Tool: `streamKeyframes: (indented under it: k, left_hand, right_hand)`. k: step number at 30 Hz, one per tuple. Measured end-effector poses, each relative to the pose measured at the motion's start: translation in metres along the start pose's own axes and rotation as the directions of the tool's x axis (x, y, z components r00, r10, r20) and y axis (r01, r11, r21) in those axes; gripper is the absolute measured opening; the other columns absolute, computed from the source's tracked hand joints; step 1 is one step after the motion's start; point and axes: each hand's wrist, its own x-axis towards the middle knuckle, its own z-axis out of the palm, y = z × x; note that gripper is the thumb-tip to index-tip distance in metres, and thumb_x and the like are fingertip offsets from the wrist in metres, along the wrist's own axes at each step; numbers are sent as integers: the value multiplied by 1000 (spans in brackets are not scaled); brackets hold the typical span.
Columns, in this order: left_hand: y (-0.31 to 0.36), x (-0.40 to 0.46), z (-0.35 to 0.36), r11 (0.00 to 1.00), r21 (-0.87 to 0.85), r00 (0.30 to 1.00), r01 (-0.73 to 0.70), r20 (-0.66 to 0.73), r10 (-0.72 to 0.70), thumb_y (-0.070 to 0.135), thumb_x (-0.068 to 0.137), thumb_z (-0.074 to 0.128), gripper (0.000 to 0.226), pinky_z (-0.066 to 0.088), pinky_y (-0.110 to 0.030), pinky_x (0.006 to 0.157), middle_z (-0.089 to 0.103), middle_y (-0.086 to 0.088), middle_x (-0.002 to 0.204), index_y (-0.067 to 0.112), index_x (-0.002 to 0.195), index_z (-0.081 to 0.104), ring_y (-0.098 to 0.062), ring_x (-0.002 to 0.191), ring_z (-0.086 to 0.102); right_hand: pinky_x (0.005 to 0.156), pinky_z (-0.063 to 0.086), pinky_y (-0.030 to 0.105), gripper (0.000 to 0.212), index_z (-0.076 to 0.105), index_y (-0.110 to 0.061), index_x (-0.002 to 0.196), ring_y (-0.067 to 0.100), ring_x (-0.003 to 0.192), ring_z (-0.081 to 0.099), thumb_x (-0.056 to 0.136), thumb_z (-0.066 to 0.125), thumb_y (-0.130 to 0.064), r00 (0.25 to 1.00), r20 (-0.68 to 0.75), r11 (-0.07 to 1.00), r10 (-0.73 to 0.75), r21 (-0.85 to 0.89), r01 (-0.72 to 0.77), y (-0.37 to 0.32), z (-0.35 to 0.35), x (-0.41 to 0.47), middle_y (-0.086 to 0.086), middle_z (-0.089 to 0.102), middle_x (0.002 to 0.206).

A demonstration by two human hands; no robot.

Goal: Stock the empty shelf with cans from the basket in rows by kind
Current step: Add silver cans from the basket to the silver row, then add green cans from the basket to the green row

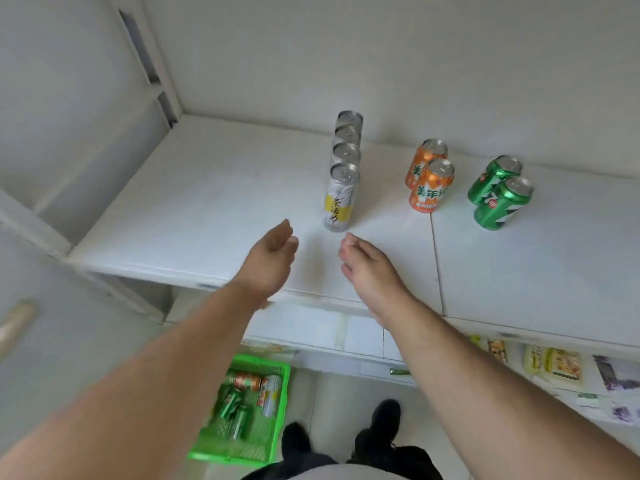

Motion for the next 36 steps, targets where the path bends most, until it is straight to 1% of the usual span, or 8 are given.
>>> streamKeyframes:
  k: [5,12,17,22,26,30,33,36]
  left_hand:
    - [-20,-57,-63,992,-129,971,-2,-239,-29,17,104,54,46,46,-37,111,56,2,143,15,150,46,-9,121,60]
    - [-99,-183,-113,981,26,858,195,-489,-157,25,103,53,47,42,-38,114,56,9,143,24,149,46,-10,125,57]
    - [-149,-254,-126,926,42,791,375,-536,-296,24,101,56,51,42,-43,114,54,5,147,21,150,45,-15,129,57]
    - [-166,-276,-142,889,71,756,452,-559,-340,21,102,55,49,42,-42,114,54,4,145,17,150,46,-19,128,58]
    - [-182,-266,-161,874,101,790,476,-486,-374,21,103,54,50,40,-39,115,53,1,147,13,151,43,-18,132,54]
    - [-201,-256,-195,857,147,830,494,-375,-414,23,103,54,51,36,-39,118,52,0,149,14,152,43,-17,135,51]
    - [-220,-251,-237,828,198,836,525,-304,-457,22,104,52,51,32,-34,119,50,-1,152,12,152,41,-17,139,47]
    - [-242,-243,-279,787,238,815,570,-284,-504,24,103,53,54,32,-30,116,47,-2,153,11,154,39,-18,140,46]
  right_hand:
    - [116,38,60,28,62,-9,105,41,133,51,106,51,-34,954,297,1000,-24,0,25,12,40,-46,26,60,130]
    - [118,41,53,56,66,-21,108,25,134,58,82,49,-69,862,502,989,77,-148,-2,85,65,-99,10,67,134]
    - [117,42,53,38,65,-20,101,28,130,59,91,48,-53,842,478,962,250,-222,-160,147,61,-120,7,66,125]
    - [118,40,51,43,63,-16,125,21,122,58,101,46,-48,833,464,945,300,-264,-193,172,73,-132,3,64,123]
    - [115,41,46,42,62,-12,103,29,123,60,96,48,-51,847,406,927,343,-294,-234,181,94,-135,10,67,118]
    - [120,38,52,67,53,-16,145,23,131,56,91,50,-55,866,313,907,390,-289,-305,198,134,-140,5,62,137]
    - [120,38,51,75,52,-17,148,22,136,54,86,52,-59,863,229,879,450,-285,-382,219,177,-154,3,58,149]
    - [115,42,46,53,66,-27,126,11,110,59,87,51,-60,834,180,836,522,-302,-458,248,216,-170,-9,65,115]
